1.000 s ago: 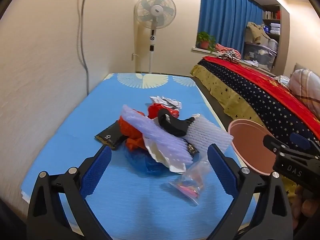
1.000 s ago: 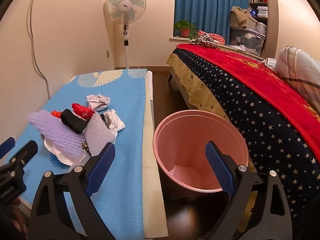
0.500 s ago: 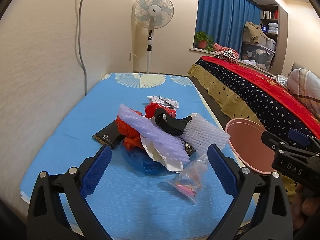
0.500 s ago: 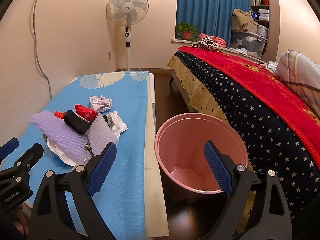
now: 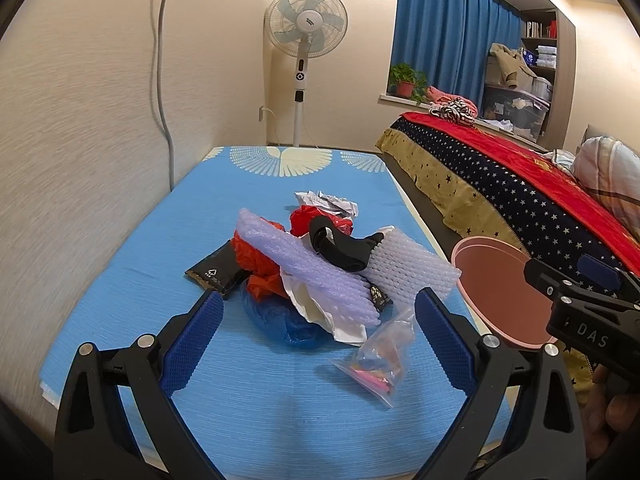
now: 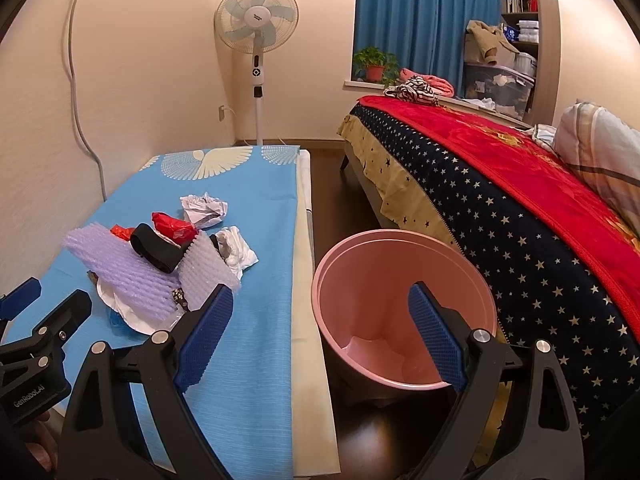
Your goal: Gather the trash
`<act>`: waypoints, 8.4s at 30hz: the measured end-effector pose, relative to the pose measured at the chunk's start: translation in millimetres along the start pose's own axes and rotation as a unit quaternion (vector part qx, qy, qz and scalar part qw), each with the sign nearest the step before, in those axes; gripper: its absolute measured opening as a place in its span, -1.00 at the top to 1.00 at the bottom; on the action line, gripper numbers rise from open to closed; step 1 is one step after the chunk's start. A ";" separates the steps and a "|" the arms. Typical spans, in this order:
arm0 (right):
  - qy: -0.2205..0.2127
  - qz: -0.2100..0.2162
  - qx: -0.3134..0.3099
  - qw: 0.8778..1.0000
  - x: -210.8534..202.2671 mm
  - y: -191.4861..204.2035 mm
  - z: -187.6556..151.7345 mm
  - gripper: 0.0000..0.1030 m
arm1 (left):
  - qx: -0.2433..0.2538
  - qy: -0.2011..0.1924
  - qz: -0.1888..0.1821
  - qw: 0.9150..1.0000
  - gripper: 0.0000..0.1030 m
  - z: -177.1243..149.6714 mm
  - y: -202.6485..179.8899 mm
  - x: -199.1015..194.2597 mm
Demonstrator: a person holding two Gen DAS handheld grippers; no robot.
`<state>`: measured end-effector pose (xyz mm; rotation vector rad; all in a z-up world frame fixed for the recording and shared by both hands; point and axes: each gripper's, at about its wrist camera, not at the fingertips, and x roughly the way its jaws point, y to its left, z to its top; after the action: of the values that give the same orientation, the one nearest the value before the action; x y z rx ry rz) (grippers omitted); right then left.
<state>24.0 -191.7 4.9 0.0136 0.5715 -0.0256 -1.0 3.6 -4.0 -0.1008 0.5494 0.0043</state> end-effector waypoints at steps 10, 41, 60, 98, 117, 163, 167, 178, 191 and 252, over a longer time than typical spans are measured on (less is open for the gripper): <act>0.000 0.000 -0.002 1.000 0.8 1.6 1.7 -0.70 | 0.001 0.001 0.000 1.000 -0.80 -0.1 -0.6 -0.9; 0.000 0.005 -0.003 1.000 1.4 5.9 1.8 -0.66 | 0.002 0.001 0.000 1.000 -0.78 -0.1 -1.6 -1.2; 0.043 0.095 0.030 0.994 35.9 14.2 4.8 0.16 | -0.062 -0.004 0.024 0.998 -0.54 16.6 27.0 18.5; 0.022 0.142 0.031 0.989 25.9 21.5 26.4 0.76 | -0.048 -0.071 0.035 0.996 0.75 48.4 31.3 0.4; -0.025 0.064 0.077 0.995 -3.8 -44.1 45.3 0.75 | 0.006 -0.119 -0.006 0.993 0.75 66.0 -13.1 -29.0; 0.023 -0.067 0.160 0.985 48.5 -132.9 23.4 0.75 | 0.053 -0.050 -0.160 0.984 0.75 60.2 -126.5 71.5; 0.031 -0.072 0.162 0.984 54.0 -136.2 22.1 0.75 | 0.055 -0.034 -0.168 0.984 0.75 52.3 -134.7 89.9; 0.047 -0.088 0.174 0.980 66.7 -141.8 18.1 0.61 | 0.074 0.005 -0.202 0.977 0.67 38.9 -154.4 112.3; 0.042 -0.078 0.181 0.980 64.8 -133.8 16.8 0.02 | 0.067 0.002 -0.188 0.980 0.03 39.8 -133.1 98.6; 0.123 0.224 0.034 0.966 81.9 37.0 -12.7 0.73 | -0.071 0.073 -0.025 0.995 0.67 -0.8 30.0 86.1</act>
<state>86.9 -156.2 -49.9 0.2146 0.8052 0.4030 71.1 31.5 -52.3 -0.2545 0.6918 -0.0122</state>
